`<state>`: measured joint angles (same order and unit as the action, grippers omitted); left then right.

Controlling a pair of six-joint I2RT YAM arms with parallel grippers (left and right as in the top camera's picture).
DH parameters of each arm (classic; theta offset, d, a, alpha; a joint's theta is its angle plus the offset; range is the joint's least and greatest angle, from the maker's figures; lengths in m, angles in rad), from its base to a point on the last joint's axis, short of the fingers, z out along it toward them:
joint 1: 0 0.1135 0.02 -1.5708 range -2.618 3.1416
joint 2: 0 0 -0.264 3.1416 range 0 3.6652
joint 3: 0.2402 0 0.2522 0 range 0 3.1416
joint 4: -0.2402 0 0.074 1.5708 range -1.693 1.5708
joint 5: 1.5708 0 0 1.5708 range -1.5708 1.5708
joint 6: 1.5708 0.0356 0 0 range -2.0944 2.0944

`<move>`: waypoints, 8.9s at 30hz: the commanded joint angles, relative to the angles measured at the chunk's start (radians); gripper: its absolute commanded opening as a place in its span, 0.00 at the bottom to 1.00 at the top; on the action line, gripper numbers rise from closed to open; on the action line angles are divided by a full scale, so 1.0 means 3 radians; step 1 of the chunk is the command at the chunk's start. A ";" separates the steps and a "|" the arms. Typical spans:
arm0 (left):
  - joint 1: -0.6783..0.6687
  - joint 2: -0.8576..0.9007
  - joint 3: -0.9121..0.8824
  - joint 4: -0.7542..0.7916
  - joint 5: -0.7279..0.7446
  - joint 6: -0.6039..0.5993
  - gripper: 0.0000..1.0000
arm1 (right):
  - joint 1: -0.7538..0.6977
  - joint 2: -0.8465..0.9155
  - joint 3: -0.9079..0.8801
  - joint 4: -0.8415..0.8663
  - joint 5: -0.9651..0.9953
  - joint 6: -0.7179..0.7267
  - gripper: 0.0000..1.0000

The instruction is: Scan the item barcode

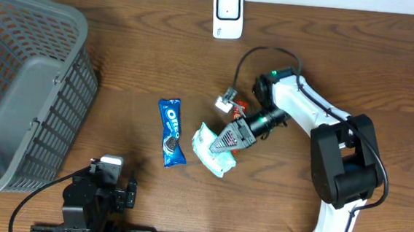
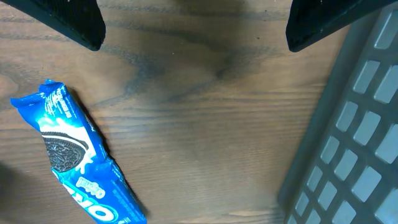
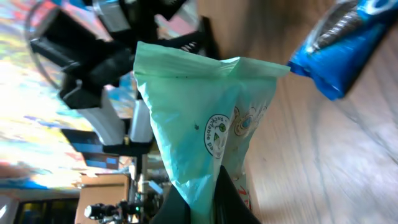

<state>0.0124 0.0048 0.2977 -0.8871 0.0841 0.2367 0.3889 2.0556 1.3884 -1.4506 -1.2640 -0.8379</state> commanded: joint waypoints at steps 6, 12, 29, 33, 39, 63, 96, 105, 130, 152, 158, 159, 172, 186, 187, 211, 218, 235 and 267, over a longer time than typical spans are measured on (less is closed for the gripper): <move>0.0014 -0.0001 -0.0008 -0.0009 0.0032 0.0033 0.93 | 0.0005 -0.0027 -0.0118 -0.0100 -0.0478 -0.0767 0.01; 0.0014 -0.0001 -0.0008 -0.0008 0.0032 0.0032 0.93 | 0.0005 -0.0027 -0.0109 -0.0095 -0.0356 -0.0877 0.01; 0.0014 -0.0001 -0.0008 -0.0009 0.0032 0.0032 0.93 | 0.0076 -0.0027 0.1120 0.1474 0.3374 0.2560 0.01; 0.0014 -0.0001 -0.0008 -0.0009 0.0032 0.0032 0.93 | 0.0095 -0.0027 0.1273 0.1926 0.4074 0.2598 0.01; 0.0014 -0.0001 -0.0008 -0.0009 0.0032 0.0032 0.93 | 0.0178 0.0028 0.1273 0.2344 0.4924 0.2178 0.01; 0.0014 -0.0001 -0.0008 -0.0009 0.0032 0.0032 0.93 | 0.0341 0.1385 0.2141 0.4331 0.6572 -0.0253 0.01; 0.0014 -0.0001 -0.0008 -0.0008 0.0032 0.0032 0.93 | 0.0327 0.1596 0.2603 0.4238 0.6652 -0.0331 0.01; 0.0014 -0.0001 -0.0008 -0.0008 0.0032 0.0032 0.93 | 0.0130 0.0881 0.2603 0.2649 0.7004 0.1053 0.01; 0.0014 -0.0001 -0.0008 -0.0009 0.0032 0.0032 0.93 | -0.2305 0.0736 0.2059 0.1591 0.6568 0.2878 0.02; 0.0014 -0.0001 -0.0008 -0.0008 0.0032 0.0033 0.93 | -0.2057 0.0468 0.1867 0.1742 0.5798 0.3090 0.99; 0.0014 -0.0001 -0.0008 -0.0009 0.0032 0.0032 0.93 | -0.1321 0.0256 0.1943 0.1423 0.4952 0.3091 0.99; 0.0014 -0.0001 -0.0008 -0.0008 0.0032 0.0032 0.93 | -0.1223 0.0254 0.1943 0.1396 0.4791 0.3091 0.99; 0.0014 -0.0001 -0.0008 -0.0008 0.0032 0.0032 0.93 | 0.0033 0.0257 0.1792 0.0692 0.3628 0.4096 0.68; 0.0014 -0.0001 -0.0008 -0.0009 0.0032 0.0032 0.93 | 0.0954 0.0261 0.1208 0.0760 0.5179 0.5798 0.52; 0.0014 -0.0001 -0.0008 -0.0009 0.0032 0.0032 0.93 | 0.0966 0.0262 0.1169 0.0779 0.5201 0.5838 0.52; 0.0014 -0.0001 -0.0008 -0.0009 0.0032 0.0032 0.93 | 0.0903 0.0505 0.0504 0.1807 0.5210 0.5647 0.49; 0.0014 -0.0001 -0.0008 -0.0009 0.0032 0.0032 0.93 | 0.0903 0.0670 0.0504 0.1766 0.5262 0.5656 0.01; 0.0014 -0.0001 -0.0008 -0.0009 0.0032 0.0033 0.93 | 0.0551 0.0340 0.0931 0.0961 0.1419 0.2764 0.01; 0.0014 -0.0001 -0.0008 -0.0009 0.0032 0.0032 0.93 | 0.1746 0.0351 0.0722 0.0950 0.4696 0.4074 0.99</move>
<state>0.0124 0.0048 0.2977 -0.8871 0.0841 0.2371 0.8604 2.1895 1.6142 -1.1660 -0.1287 0.2256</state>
